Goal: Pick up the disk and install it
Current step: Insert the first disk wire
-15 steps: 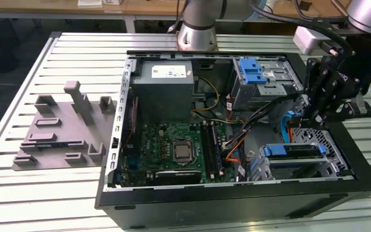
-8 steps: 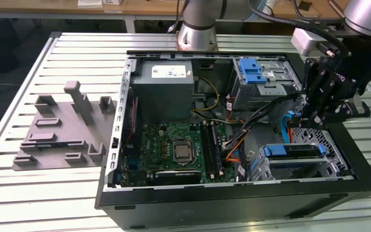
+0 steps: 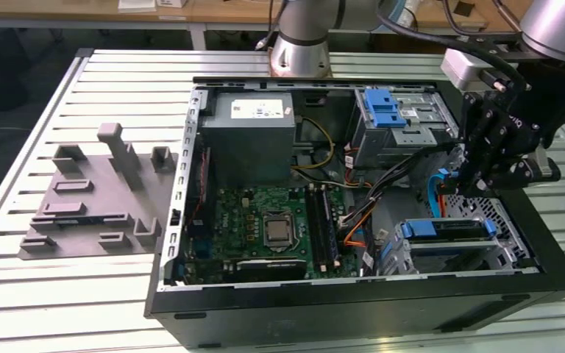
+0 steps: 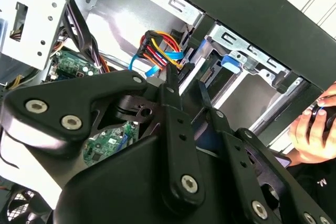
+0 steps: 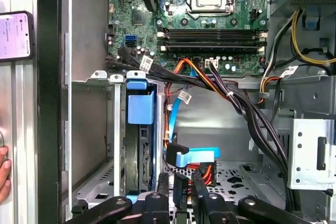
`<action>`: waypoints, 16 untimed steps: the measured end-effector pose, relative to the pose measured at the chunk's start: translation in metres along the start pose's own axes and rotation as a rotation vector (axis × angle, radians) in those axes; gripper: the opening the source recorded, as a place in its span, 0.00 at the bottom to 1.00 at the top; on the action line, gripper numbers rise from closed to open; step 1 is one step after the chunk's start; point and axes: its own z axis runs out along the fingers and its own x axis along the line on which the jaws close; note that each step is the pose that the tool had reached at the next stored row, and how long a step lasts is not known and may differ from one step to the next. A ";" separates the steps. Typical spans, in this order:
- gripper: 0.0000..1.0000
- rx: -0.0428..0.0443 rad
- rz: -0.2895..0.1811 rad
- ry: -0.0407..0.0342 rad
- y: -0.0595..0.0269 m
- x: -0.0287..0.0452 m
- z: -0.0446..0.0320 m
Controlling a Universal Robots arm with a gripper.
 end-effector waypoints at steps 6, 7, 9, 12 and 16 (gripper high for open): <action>0.23 0.0000 0.000 0.0006 0.0000 0.0000 0.0005; 0.23 -0.0002 0.000 0.0006 0.0000 0.0000 0.0006; 0.17 -0.0047 0.000 -0.0007 -0.0002 0.0001 0.0007; 0.17 -0.0188 -0.001 -0.0040 -0.0006 0.0006 0.0007; 0.17 -0.0308 -0.001 -0.0179 -0.0005 0.0057 0.0022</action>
